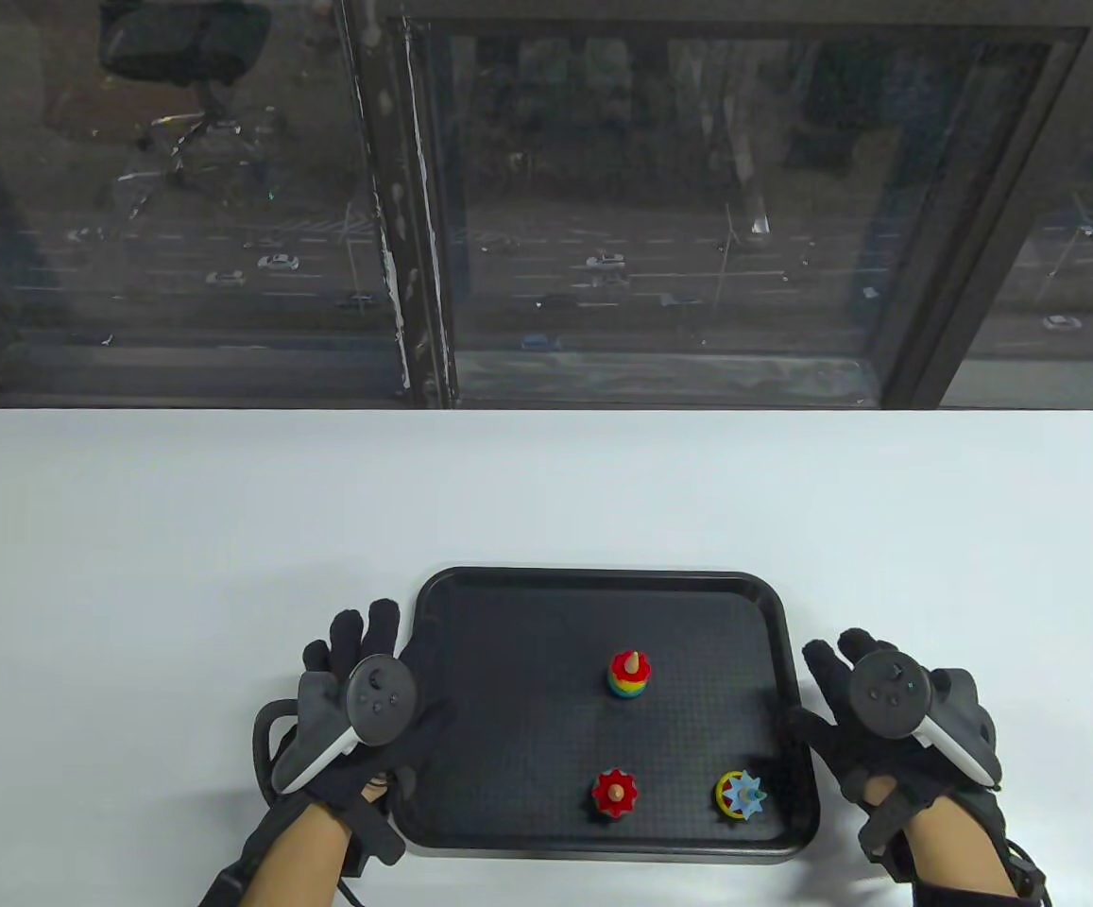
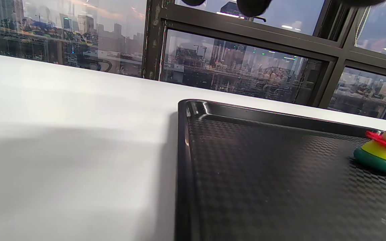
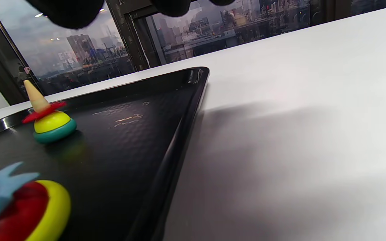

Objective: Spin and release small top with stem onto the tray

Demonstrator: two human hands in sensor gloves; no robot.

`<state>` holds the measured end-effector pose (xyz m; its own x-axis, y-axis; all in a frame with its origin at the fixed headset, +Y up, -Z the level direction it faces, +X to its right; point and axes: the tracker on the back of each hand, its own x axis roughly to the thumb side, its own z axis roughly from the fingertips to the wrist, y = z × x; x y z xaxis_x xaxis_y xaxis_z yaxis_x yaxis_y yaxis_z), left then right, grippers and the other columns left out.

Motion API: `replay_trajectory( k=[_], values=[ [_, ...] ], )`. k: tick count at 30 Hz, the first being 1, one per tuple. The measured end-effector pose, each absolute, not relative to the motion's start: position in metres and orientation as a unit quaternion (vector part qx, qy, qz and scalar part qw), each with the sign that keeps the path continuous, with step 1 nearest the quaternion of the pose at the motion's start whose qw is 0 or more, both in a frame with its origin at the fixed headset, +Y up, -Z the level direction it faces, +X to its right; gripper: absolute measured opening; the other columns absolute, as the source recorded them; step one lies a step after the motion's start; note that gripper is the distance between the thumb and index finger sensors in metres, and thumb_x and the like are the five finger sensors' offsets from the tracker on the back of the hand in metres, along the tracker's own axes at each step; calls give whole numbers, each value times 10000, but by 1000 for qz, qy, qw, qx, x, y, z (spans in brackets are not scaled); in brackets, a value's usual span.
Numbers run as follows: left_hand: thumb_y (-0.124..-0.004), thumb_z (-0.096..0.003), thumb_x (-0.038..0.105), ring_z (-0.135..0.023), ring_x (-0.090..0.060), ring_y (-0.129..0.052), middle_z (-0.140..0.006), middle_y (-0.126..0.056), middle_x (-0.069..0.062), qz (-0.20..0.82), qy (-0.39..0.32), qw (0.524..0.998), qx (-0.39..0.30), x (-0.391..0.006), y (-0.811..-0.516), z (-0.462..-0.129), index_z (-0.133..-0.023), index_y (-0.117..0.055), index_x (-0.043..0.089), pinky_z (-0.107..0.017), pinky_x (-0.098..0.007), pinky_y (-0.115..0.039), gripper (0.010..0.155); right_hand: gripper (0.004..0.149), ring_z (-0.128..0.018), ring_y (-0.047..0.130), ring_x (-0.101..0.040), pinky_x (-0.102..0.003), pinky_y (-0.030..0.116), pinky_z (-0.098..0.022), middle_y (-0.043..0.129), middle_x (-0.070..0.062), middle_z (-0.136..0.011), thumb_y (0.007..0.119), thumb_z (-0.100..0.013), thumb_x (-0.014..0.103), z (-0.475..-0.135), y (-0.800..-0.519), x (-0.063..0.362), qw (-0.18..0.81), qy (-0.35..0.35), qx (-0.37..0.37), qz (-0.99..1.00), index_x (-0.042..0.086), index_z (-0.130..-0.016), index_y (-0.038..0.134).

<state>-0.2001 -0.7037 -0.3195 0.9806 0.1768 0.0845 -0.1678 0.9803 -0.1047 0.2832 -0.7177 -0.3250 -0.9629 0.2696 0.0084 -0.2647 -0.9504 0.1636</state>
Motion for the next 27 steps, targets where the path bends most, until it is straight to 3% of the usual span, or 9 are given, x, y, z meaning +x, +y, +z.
replay_trajectory(
  k=[11, 27],
  values=[
    [-541, -368, 756, -1186, -395, -150, -1302, -179, 16, 86, -46, 994, -49, -200, -704, -319, -1125, -344, 496, -822, -642, -245, 825, 806, -1020, 37, -537, -719, 210, -672, -37, -65, -1127, 576, -414, 715, -322, -714, 284, 138, 59, 25, 988, 485, -1062, 156],
    [-541, -369, 756, -1186, -397, -152, -1302, -180, 17, 86, -47, 994, -52, -199, -704, -320, -1125, -343, 493, -823, -642, -242, 825, 836, -1027, 18, -487, -703, 186, -670, -22, -103, -1121, 569, -417, 708, -322, -716, 284, 138, 73, 19, 988, 404, -1083, 165]
  ],
)
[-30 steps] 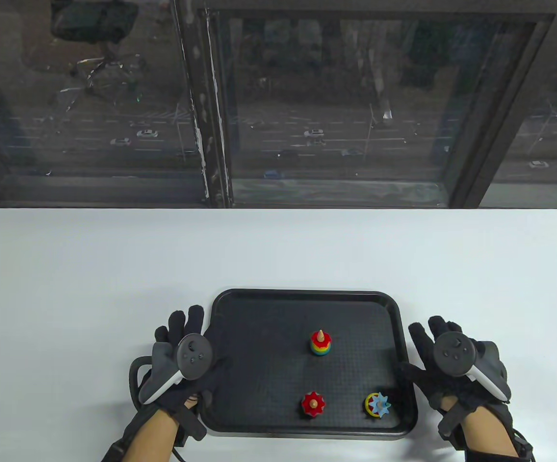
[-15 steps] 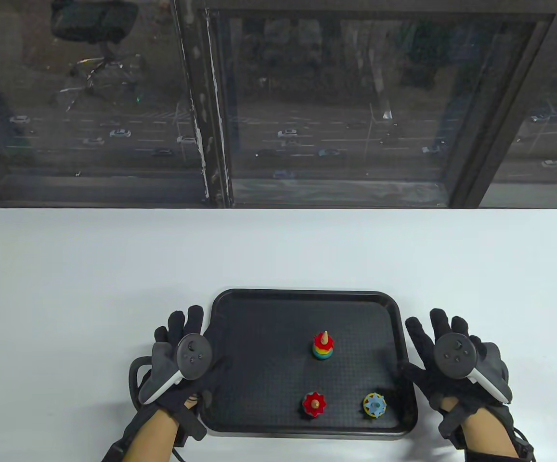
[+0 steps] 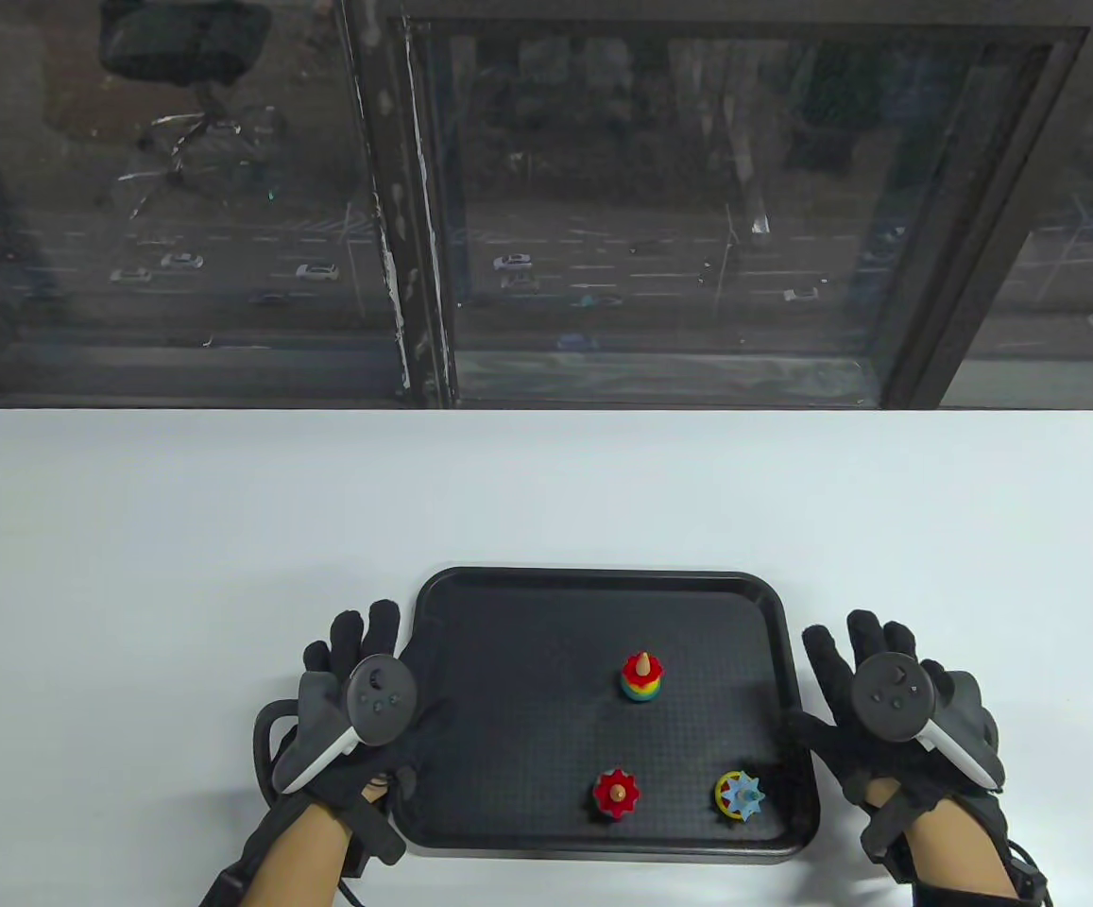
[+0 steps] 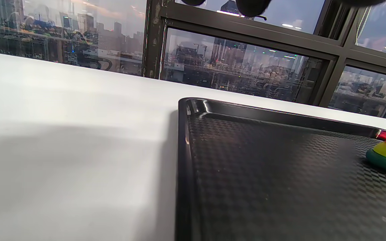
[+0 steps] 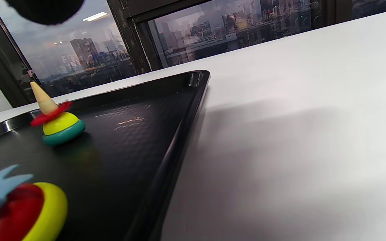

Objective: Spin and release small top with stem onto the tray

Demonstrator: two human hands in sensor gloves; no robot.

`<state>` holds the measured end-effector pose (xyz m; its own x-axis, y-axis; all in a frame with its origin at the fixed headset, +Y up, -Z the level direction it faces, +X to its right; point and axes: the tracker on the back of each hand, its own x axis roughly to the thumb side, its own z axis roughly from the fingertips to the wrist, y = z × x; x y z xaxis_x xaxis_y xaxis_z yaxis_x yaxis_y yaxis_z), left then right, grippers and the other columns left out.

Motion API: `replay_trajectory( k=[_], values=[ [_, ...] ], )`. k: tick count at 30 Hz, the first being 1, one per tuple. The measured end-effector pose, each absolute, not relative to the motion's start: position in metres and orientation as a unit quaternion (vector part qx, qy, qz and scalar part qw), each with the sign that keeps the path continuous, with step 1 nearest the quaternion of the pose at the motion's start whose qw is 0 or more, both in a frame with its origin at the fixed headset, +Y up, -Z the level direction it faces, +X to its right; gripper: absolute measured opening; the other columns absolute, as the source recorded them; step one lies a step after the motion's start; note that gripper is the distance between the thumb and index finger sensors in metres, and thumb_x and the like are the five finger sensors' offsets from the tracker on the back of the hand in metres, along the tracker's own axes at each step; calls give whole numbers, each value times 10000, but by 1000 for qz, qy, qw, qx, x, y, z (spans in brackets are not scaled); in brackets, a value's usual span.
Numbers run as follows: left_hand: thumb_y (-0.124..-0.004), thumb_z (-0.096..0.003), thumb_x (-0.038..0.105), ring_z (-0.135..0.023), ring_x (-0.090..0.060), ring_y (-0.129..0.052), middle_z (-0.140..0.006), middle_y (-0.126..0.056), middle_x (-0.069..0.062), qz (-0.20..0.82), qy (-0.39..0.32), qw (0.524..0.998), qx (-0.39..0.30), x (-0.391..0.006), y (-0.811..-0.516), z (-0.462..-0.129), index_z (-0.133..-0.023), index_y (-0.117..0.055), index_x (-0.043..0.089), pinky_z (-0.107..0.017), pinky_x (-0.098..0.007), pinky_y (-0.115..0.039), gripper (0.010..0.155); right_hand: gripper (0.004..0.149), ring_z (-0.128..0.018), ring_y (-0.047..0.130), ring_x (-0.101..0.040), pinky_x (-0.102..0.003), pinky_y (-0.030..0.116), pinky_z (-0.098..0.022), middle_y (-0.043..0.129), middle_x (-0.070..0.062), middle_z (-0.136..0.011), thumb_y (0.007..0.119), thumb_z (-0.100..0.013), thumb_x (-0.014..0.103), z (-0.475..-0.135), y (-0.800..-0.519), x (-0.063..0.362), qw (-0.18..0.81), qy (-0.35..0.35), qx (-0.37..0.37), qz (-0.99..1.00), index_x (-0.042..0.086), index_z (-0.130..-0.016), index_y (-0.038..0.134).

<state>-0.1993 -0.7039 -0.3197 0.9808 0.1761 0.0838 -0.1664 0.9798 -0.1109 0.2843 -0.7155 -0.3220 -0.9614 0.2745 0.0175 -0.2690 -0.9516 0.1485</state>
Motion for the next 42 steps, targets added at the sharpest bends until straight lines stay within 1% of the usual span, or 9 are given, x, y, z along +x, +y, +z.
replay_trajectory(
  k=[15, 17, 24, 28, 32, 38, 40, 42],
  values=[
    [-541, -368, 756, -1185, -397, -152, -1302, -180, 17, 107, -52, 992, -46, -201, -700, -319, -1127, -348, 491, -821, -642, -244, 827, 828, -1032, 33, -483, -703, 190, -670, 10, -95, -1132, 571, -420, 700, -325, -721, 284, 126, 92, 11, 988, 389, -1089, 195],
    [-541, -369, 756, -1182, -398, -177, -1301, -183, 14, 106, -58, 991, -49, -200, -702, -320, -1127, -349, 490, -819, -643, -246, 827, 827, -1032, 31, -476, -702, 190, -670, 11, -96, -1131, 570, -421, 698, -325, -720, 287, 138, 94, 9, 986, 387, -1088, 195],
    [-544, -372, 753, -1184, -398, -145, -1302, -176, 16, 124, -60, 989, -58, -200, -703, -324, -1128, -348, 491, -822, -642, -234, 824, 823, -1032, 56, -490, -705, 201, -667, 28, -111, -1132, 570, -424, 693, -324, -714, 297, 160, 77, 2, 984, 377, -1092, 208],
    [-543, -373, 753, -1184, -398, -146, -1302, -177, 13, 122, -64, 989, -54, -199, -701, -323, -1128, -349, 490, -820, -643, -234, 823, 821, -1033, 58, -490, -705, 197, -668, 27, -113, -1132, 569, -425, 691, -326, -717, 297, 160, 87, -2, 983, 376, -1093, 212],
    [-543, -372, 753, -1183, -399, -151, -1302, -182, 11, 118, -67, 990, -42, -198, -697, -320, -1127, -353, 489, -819, -642, -240, 822, 836, -1031, 59, -491, -704, 199, -667, 30, -117, -1130, 573, -425, 685, -326, -720, 294, 154, 96, -2, 983, 330, -1096, 223],
    [-545, -372, 752, -1184, -399, -151, -1301, -181, 13, 114, -62, 991, -36, -200, -694, -316, -1127, -360, 489, -820, -642, -241, 820, 840, -1033, 60, -490, -703, 200, -671, 32, -118, -1132, 570, -426, 687, -324, -716, 291, 154, 77, 2, 985, 337, -1094, 200],
    [-547, -372, 750, -1185, -397, -151, -1302, -181, 15, 116, -56, 991, -35, -202, -693, -316, -1128, -364, 487, -822, -642, -240, 821, 854, -1036, 84, -496, -702, 218, -674, 51, -123, -1135, 568, -425, 689, -324, -715, 290, 133, 62, -9, 989, 321, -1090, 180],
    [-550, -372, 748, -1186, -395, -151, -1302, -178, 19, 122, -51, 991, -36, -204, -693, -316, -1127, -364, 489, -824, -641, -237, 820, 853, -1037, 89, -496, -702, 220, -674, 51, -124, -1135, 565, -426, 691, -324, -716, 289, 131, 67, -6, 989, 323, -1091, 177]
  ],
)
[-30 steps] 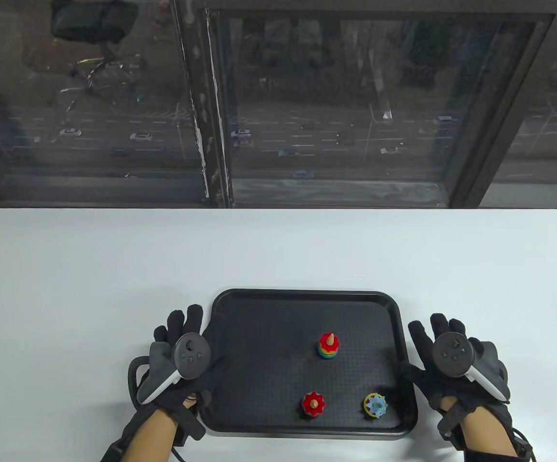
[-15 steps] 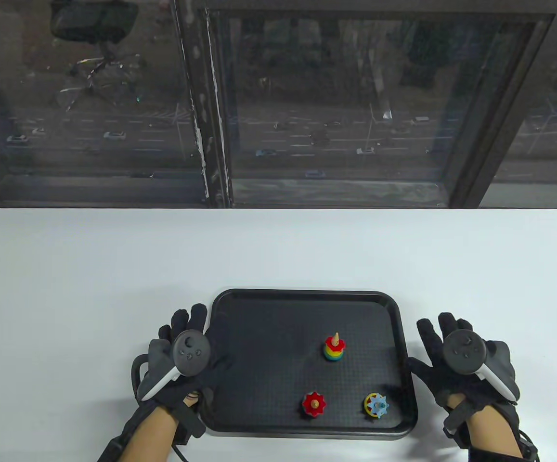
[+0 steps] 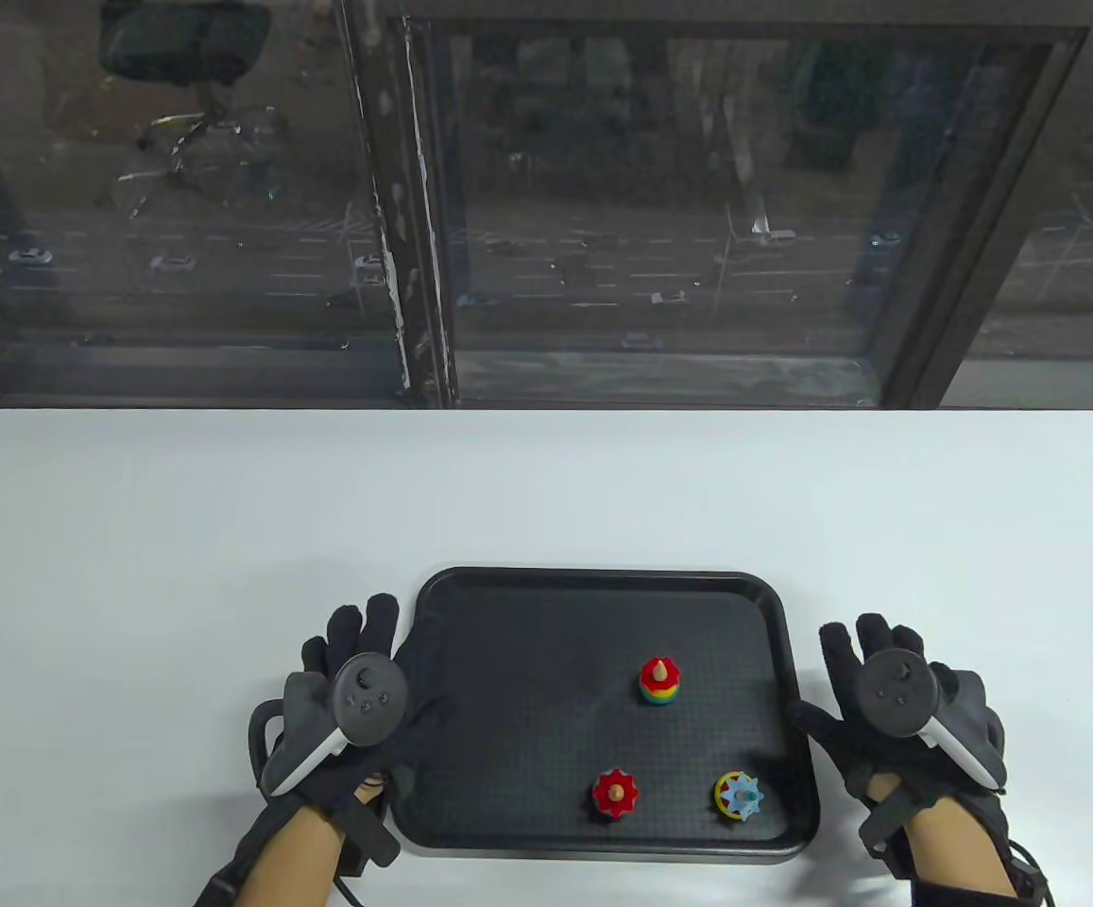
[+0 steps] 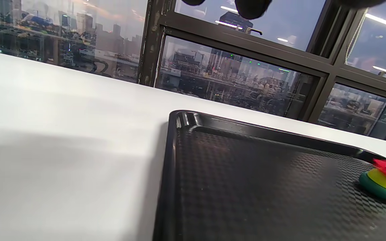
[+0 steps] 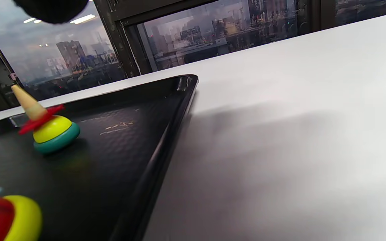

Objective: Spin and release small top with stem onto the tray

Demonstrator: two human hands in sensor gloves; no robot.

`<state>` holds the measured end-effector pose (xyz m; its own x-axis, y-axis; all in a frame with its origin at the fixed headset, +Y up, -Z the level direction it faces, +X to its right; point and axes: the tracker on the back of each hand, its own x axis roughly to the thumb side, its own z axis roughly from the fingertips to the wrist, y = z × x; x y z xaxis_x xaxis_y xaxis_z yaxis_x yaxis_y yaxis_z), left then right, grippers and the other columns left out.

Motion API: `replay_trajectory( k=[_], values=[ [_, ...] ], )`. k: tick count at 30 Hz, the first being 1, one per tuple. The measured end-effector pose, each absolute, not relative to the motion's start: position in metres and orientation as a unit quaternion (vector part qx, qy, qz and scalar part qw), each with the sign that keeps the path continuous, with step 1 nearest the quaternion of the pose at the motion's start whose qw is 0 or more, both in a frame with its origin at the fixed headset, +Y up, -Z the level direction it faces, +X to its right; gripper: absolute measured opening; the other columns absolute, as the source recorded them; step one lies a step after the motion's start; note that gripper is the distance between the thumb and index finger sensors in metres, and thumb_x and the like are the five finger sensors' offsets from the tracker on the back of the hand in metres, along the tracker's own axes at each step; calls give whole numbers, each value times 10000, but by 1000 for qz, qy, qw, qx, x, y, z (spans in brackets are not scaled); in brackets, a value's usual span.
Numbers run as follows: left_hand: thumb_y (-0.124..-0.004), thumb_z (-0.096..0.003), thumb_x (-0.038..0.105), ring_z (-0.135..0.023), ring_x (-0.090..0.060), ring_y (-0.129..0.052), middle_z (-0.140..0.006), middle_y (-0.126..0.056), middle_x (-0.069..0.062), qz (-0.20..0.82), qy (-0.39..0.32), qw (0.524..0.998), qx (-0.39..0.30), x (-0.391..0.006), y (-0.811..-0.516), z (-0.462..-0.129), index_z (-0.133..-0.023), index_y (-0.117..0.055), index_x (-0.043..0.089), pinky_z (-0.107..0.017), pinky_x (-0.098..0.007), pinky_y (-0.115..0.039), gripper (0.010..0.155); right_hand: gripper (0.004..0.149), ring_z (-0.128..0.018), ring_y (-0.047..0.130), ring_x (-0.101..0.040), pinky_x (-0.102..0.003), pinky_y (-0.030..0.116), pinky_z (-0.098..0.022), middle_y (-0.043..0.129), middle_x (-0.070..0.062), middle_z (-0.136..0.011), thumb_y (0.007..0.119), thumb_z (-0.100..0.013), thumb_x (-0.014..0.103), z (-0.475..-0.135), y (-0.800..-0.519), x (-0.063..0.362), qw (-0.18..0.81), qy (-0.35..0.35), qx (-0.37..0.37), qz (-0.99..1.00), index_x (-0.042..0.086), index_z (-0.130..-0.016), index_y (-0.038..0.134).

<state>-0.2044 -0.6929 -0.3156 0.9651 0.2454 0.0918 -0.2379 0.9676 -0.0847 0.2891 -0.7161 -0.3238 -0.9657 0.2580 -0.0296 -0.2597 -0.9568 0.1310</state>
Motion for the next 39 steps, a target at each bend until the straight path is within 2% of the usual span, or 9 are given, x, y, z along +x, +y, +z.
replay_trajectory(
  k=[17, 34, 39],
  values=[
    [-553, -372, 745, -1176, -380, -86, -1289, -100, 25, 145, -58, 987, -27, -207, -689, -314, -1126, -343, 498, -827, -634, -212, 821, 843, -1038, 79, -492, -703, 203, -671, 47, -123, -1136, 556, -430, 685, -326, -718, 284, 133, 76, -9, 988, 323, -1092, 181],
    [-544, -367, 757, -1174, -382, -47, -1288, -69, 124, 142, -80, 986, -34, -203, -689, -315, -1124, -315, 519, -827, -634, -187, 826, 836, -1039, 83, -492, -702, 203, -671, 48, -124, -1136, 549, -433, 683, -328, -718, 288, 145, 68, -18, 987, 322, -1093, 184],
    [-535, -363, 766, -1169, -413, -44, -1273, -11, 100, 144, -78, 986, -37, -203, -689, -315, -1120, -288, 532, -827, -640, -202, 829, 839, -1039, 79, -490, -702, 201, -672, 45, -122, -1136, 548, -432, 684, -328, -717, 289, 148, 70, -20, 986, 322, -1094, 181]
  ],
)
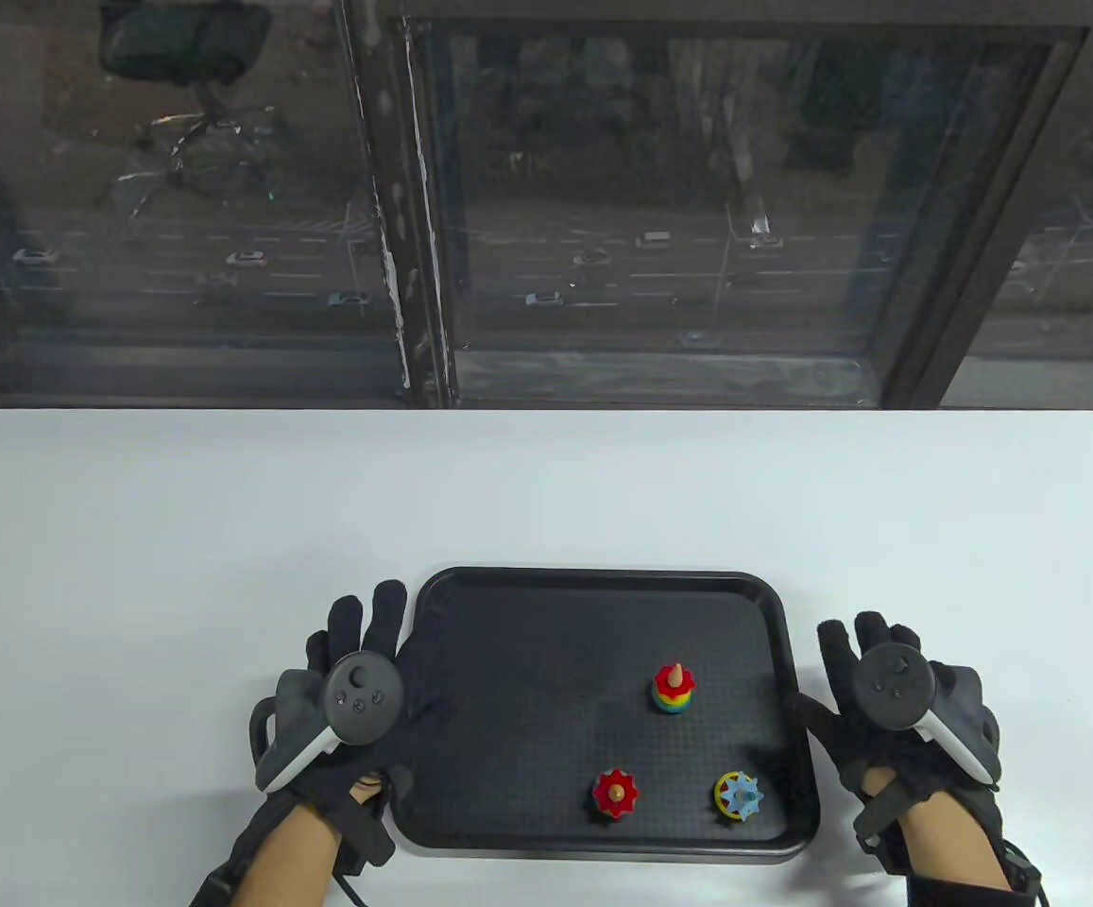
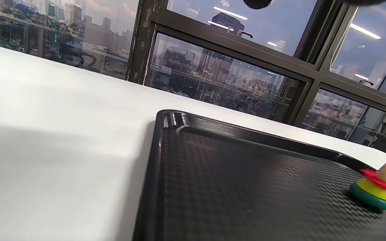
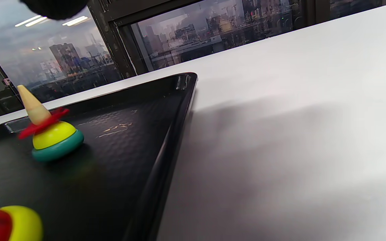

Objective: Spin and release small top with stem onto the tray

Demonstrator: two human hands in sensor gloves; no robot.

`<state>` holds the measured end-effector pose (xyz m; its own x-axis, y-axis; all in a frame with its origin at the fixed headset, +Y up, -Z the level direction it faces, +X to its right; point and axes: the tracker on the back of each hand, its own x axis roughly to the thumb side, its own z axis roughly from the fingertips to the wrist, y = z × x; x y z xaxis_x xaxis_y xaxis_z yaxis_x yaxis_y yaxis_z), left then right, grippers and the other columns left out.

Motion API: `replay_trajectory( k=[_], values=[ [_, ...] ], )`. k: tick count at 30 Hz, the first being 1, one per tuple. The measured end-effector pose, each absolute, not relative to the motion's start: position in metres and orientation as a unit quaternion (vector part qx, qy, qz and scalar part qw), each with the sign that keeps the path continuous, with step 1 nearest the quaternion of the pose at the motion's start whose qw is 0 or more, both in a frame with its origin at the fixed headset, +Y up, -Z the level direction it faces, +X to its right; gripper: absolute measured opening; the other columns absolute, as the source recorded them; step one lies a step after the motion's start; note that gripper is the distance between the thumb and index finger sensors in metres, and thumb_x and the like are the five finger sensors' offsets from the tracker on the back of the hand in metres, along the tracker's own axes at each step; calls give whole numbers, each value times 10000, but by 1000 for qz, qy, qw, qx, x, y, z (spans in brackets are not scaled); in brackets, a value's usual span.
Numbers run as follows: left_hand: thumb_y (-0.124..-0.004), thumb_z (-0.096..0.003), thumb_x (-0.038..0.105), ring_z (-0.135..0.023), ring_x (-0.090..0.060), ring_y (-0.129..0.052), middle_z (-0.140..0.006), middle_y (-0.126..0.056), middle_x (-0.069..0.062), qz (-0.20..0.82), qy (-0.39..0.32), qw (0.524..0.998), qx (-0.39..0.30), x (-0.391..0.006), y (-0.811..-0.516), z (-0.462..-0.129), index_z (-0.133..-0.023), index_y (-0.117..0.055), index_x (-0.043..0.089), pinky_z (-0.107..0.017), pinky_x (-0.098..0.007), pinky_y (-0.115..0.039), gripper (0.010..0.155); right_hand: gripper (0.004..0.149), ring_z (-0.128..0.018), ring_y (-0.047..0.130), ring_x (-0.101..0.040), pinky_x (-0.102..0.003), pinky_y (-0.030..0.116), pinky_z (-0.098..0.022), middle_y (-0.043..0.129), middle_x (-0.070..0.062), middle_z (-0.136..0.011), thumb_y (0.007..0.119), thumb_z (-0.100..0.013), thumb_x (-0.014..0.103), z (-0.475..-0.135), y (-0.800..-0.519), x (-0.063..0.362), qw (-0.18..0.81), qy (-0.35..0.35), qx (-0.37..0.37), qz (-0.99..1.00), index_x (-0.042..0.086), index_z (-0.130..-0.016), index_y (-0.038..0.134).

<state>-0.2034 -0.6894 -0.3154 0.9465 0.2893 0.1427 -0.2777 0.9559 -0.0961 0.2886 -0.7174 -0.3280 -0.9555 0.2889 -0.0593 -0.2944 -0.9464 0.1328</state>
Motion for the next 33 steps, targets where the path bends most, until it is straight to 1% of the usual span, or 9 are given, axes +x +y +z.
replay_trajectory(
  k=[4, 9, 16, 25, 33],
  values=[
    [-530, -358, 771, -1165, -421, -32, -1263, 14, 98, 144, -75, 986, -40, -203, -690, -315, -1118, -272, 538, -827, -642, -196, 836, 836, -1040, 81, -489, -700, 203, -673, 46, -121, -1136, 547, -433, 683, -328, -718, 292, 155, 70, -27, 985, 324, -1093, 181],
    [-526, -361, 771, -1169, -397, -34, -1265, 5, 111, 127, -80, 987, -47, -199, -694, -316, -1120, -270, 533, -827, -638, -194, 835, 835, -1040, 82, -489, -701, 202, -673, 45, -122, -1136, 545, -433, 684, -330, -718, 296, 161, 71, -28, 984, 325, -1093, 182],
    [-526, -363, 768, -1170, -389, -31, -1269, -1, 98, 122, -87, 987, -60, -195, -697, -319, -1120, -270, 531, -827, -635, -190, 834, 831, -1041, 77, -488, -700, 198, -673, 45, -119, -1137, 543, -433, 684, -331, -719, 293, 166, 79, -23, 983, 327, -1097, 195],
    [-526, -364, 764, -1168, -388, -34, -1274, -14, 89, 130, -93, 986, -49, -197, -692, -318, -1122, -275, 527, -826, -635, -191, 833, 827, -1039, 80, -490, -700, 199, -671, 48, -122, -1136, 542, -434, 682, -332, -725, 298, 170, 89, -34, 981, 322, -1098, 204],
    [-527, -368, 759, -1170, -385, -45, -1279, -31, 78, 123, -93, 987, -44, -195, -692, -317, -1123, -283, 522, -826, -633, -196, 828, 826, -1035, 87, -495, -702, 205, -667, 55, -129, -1135, 542, -434, 679, -330, -725, 296, 172, 87, -26, 981, 316, -1097, 211]
  ],
)
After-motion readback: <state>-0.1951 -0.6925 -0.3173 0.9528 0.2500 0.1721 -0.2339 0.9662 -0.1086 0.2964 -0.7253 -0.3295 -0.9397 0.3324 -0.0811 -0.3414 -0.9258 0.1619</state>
